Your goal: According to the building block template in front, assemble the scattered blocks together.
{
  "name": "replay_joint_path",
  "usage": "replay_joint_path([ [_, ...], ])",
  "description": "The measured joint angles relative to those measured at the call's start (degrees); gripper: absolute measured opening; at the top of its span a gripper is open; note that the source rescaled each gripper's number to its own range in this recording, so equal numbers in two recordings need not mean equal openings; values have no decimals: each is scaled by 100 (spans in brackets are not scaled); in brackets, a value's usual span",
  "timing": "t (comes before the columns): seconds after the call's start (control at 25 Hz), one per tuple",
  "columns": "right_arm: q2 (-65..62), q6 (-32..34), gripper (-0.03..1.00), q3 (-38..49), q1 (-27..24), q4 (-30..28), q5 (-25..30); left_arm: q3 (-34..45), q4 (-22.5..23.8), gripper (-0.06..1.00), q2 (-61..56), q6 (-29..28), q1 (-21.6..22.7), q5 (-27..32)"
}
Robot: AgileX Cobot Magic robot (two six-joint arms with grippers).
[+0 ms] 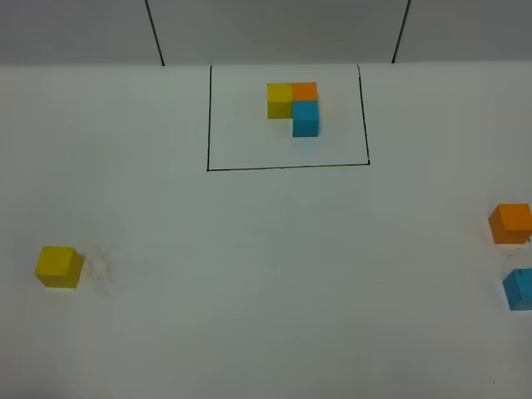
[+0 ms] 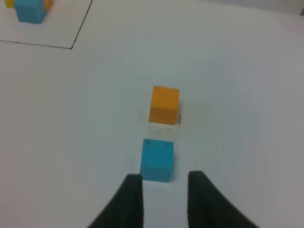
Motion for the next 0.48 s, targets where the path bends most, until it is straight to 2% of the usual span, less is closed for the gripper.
replay_joint_path([
  [0.48,0,0,0,0,0,0,0,0,0,69,0,0,0,0],
])
